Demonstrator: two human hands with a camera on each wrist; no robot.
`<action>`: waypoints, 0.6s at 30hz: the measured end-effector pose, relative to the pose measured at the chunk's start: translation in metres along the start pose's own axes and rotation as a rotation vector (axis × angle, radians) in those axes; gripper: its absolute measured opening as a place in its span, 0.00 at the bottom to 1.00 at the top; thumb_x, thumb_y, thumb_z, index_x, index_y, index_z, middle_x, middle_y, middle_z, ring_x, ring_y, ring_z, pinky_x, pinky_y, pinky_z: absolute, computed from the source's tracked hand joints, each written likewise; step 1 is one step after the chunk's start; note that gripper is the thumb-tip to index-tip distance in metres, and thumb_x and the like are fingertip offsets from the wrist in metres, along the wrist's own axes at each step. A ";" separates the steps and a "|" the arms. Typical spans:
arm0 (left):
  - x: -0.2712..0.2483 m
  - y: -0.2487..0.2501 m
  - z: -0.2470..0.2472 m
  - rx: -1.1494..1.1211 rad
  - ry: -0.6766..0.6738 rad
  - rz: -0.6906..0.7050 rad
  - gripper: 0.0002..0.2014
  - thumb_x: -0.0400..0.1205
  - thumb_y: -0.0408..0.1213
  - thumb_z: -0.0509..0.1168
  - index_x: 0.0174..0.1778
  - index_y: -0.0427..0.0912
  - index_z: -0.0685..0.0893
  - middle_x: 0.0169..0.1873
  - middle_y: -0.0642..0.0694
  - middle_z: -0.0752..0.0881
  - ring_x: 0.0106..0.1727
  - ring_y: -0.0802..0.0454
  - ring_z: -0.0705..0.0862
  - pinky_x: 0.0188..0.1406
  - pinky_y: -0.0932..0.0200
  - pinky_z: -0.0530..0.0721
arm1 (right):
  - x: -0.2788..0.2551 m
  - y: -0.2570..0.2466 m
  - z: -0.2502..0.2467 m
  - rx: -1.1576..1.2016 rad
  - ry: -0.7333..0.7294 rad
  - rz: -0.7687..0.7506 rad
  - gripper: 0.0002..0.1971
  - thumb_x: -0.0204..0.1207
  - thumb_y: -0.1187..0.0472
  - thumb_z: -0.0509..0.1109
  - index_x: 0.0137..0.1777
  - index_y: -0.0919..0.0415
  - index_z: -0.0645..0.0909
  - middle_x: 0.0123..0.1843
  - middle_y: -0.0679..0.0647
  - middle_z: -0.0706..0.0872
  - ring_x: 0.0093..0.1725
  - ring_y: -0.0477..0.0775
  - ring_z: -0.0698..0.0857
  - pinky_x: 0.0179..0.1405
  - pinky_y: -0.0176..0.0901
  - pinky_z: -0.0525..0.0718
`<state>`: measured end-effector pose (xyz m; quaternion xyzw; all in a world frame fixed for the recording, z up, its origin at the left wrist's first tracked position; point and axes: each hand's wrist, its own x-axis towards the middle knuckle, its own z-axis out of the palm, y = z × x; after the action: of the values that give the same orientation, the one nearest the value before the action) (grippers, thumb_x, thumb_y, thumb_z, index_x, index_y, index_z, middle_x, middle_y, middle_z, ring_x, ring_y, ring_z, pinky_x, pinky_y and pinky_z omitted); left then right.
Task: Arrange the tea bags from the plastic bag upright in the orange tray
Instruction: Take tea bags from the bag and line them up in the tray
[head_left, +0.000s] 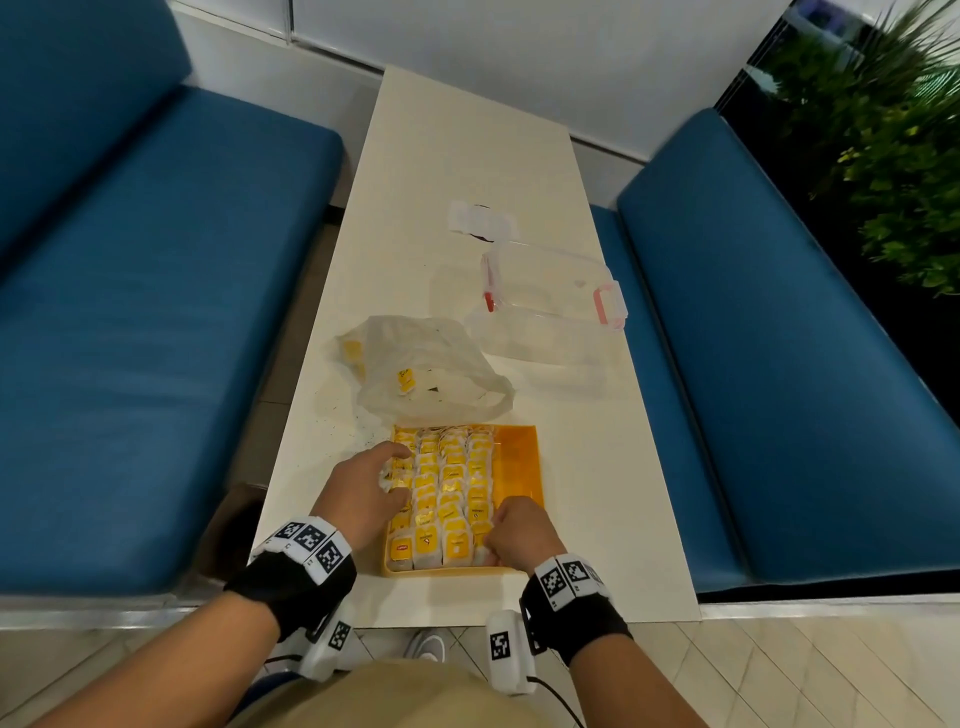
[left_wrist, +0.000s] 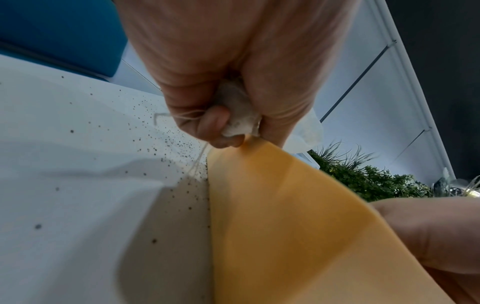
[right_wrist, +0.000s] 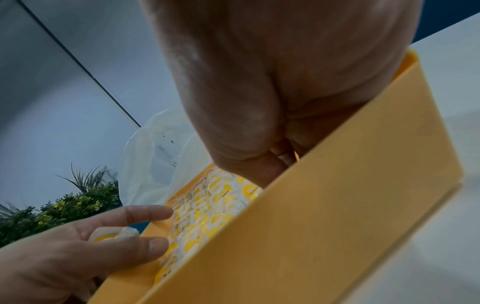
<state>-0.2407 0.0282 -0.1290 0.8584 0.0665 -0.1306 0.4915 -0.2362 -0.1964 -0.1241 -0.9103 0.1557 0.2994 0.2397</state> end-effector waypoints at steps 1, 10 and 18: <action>0.000 0.000 0.000 -0.002 0.001 0.002 0.21 0.78 0.33 0.75 0.65 0.55 0.82 0.63 0.45 0.86 0.56 0.54 0.80 0.56 0.63 0.78 | -0.001 0.000 0.000 0.009 -0.001 0.003 0.06 0.68 0.71 0.69 0.42 0.62 0.78 0.50 0.64 0.89 0.50 0.62 0.90 0.48 0.52 0.90; 0.001 -0.001 0.001 -0.008 -0.005 0.016 0.22 0.78 0.32 0.74 0.65 0.56 0.83 0.62 0.47 0.86 0.56 0.54 0.80 0.56 0.63 0.79 | 0.000 0.001 0.009 -0.062 0.056 -0.018 0.19 0.70 0.61 0.76 0.56 0.62 0.73 0.59 0.59 0.83 0.55 0.56 0.82 0.53 0.48 0.83; -0.001 0.000 0.000 -0.023 0.006 0.010 0.21 0.79 0.32 0.74 0.66 0.55 0.83 0.60 0.48 0.85 0.56 0.57 0.78 0.55 0.66 0.76 | 0.003 0.001 0.013 -0.060 0.033 -0.024 0.21 0.72 0.62 0.74 0.64 0.61 0.76 0.61 0.57 0.85 0.59 0.57 0.85 0.49 0.45 0.85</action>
<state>-0.2415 0.0282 -0.1285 0.8534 0.0653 -0.1249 0.5019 -0.2404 -0.1908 -0.1355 -0.9237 0.1396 0.2859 0.2131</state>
